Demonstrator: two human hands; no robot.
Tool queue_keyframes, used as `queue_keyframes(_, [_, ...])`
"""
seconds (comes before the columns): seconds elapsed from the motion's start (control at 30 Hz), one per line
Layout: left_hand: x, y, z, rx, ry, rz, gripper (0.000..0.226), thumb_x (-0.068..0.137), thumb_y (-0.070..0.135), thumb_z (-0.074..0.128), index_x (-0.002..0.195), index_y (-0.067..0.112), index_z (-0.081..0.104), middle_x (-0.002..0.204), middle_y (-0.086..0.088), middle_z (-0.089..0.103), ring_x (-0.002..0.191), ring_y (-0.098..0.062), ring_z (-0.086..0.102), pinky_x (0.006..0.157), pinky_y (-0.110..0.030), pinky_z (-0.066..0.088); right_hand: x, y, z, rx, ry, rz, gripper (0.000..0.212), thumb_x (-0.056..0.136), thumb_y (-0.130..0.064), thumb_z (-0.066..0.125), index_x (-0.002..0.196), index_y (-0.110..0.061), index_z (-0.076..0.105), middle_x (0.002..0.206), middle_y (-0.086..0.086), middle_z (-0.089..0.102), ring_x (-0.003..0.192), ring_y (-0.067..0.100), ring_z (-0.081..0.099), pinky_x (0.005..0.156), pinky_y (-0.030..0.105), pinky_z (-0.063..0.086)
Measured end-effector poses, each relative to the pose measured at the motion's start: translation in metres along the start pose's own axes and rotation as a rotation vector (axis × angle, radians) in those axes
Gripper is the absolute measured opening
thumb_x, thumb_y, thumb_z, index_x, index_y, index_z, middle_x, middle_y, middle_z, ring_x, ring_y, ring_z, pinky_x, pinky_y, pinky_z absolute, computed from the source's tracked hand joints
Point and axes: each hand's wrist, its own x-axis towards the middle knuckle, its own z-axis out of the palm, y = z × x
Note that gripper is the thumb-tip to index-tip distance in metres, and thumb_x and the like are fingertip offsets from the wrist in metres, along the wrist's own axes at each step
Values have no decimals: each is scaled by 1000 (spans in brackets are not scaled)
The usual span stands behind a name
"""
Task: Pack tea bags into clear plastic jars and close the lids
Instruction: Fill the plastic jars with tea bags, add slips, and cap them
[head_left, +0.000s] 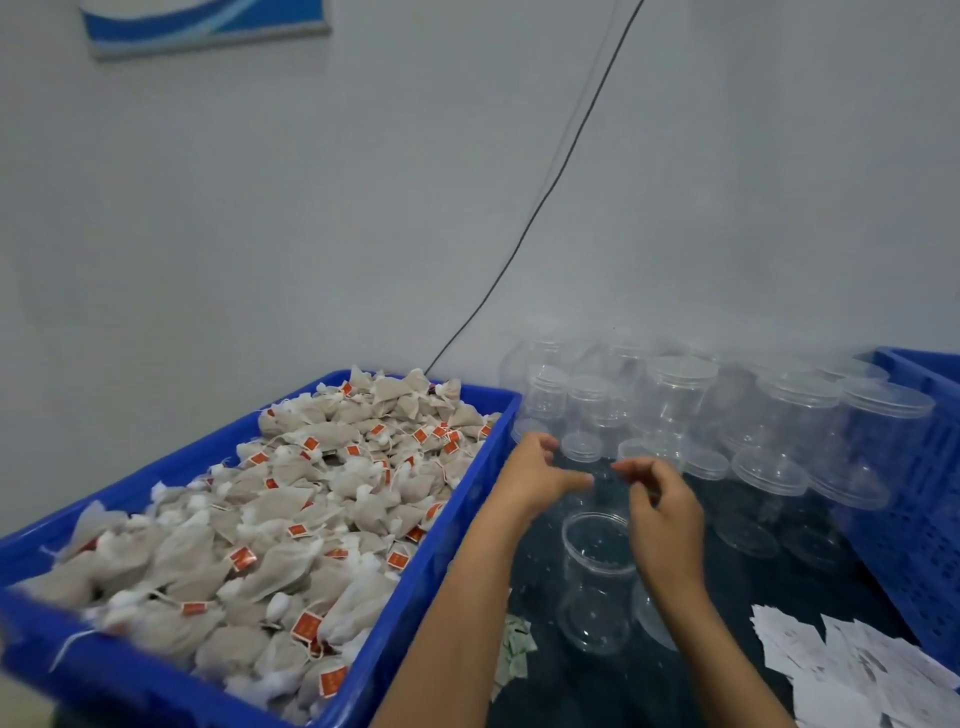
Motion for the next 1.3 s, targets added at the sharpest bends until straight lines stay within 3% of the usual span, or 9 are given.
queue_keyframes(0.13, [42, 6, -35, 66, 186, -14, 17, 85, 1, 62, 92, 14, 55, 96, -6, 53, 87, -20, 50, 77, -29, 41, -4, -3, 18, -45, -89, -34, 31, 88, 10, 47, 90, -14, 66, 93, -2, 65, 87, 5, 59, 78, 22, 47])
queue_keyframes(0.2, [63, -4, -56, 183, 245, -19, 22, 87, 0, 53, 75, 18, 51, 82, -5, 49, 75, -19, 45, 75, -31, 38, -6, 1, 22, -45, -114, -51, 32, 89, 9, 48, 88, -17, 66, 92, -6, 66, 87, 2, 59, 76, 20, 46])
queue_keyframes(0.33, [101, -50, -94, 420, 306, -108, 9, 91, 7, 50, 94, 14, 55, 92, -4, 58, 90, -23, 55, 78, -34, 43, 3, 11, 22, -97, -274, 24, 31, 91, 5, 50, 83, -20, 66, 91, -6, 67, 84, 7, 62, 67, 12, 45])
queue_keyframes(0.47, [140, -89, -112, 520, 311, -202, 20, 94, 15, 57, 113, 12, 55, 115, -9, 61, 98, -21, 57, 88, -36, 48, 33, 19, 12, -109, -370, 131, 31, 91, 3, 50, 80, -19, 69, 86, -6, 70, 79, 16, 65, 59, 11, 46])
queue_keyframes(0.57, [168, -99, -114, 573, 307, -152, 32, 93, 18, 56, 124, 14, 53, 121, -9, 60, 107, -25, 58, 92, -37, 48, 57, 22, 7, -26, -409, 217, 30, 90, 6, 51, 78, -13, 71, 78, -1, 72, 76, 9, 65, 57, 5, 42])
queue_keyframes(0.7, [207, -107, -107, 582, 347, -62, 40, 94, 15, 50, 134, 15, 46, 129, -11, 55, 113, -27, 56, 95, -42, 48, 86, 23, 18, 99, -542, 419, 29, 93, 9, 46, 78, -4, 68, 73, 8, 71, 63, 10, 66, 51, 11, 46])
queue_keyframes(0.9, [239, -130, -101, 885, 243, 2, 76, 81, 39, 72, 144, 24, 32, 151, -10, 23, 136, -32, 31, 108, -41, 38, 129, 15, 67, 106, -713, 496, 28, 97, 3, 42, 86, -4, 67, 81, 10, 71, 69, 16, 66, 61, 23, 51])
queue_keyframes(1.07, [241, -157, -108, 1092, 109, 15, 95, 80, 56, 66, 153, 30, 11, 160, -5, -4, 148, -31, 3, 113, -49, 25, 142, 10, 113, 99, -770, 499, 28, 96, 2, 43, 88, -5, 69, 87, 12, 72, 73, 17, 67, 76, 32, 56])
queue_keyframes(1.3, [228, -158, -114, 1051, 177, 235, 53, 81, 35, 71, 127, 25, 45, 142, -4, 28, 127, -24, 38, 95, -31, 44, 148, 12, 161, 159, -732, 549, 24, 95, 4, 44, 101, 2, 67, 107, 22, 68, 94, 30, 70, 79, 34, 59])
